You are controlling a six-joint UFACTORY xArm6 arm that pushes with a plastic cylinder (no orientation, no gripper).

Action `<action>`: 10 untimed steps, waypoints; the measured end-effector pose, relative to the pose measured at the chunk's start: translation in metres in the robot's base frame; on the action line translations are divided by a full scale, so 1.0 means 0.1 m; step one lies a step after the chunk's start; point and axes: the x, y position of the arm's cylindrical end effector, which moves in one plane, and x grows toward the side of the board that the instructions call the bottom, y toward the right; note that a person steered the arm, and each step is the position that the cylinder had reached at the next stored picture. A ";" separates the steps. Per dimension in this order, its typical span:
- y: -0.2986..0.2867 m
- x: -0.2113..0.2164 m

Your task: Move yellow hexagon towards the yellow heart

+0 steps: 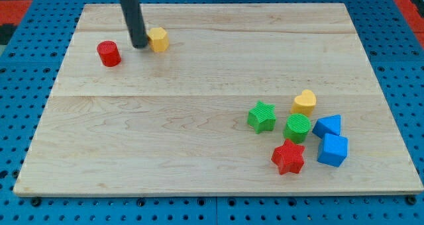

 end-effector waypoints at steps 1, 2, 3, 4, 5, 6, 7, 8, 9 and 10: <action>-0.07 -0.21; -0.50 -0.53; -0.39 -0.82; 0.38 -0.31; 1.18 0.42; 1.09 0.17; 1.14 -0.11; 1.88 0.08; 1.94 0.54; 1.99 0.79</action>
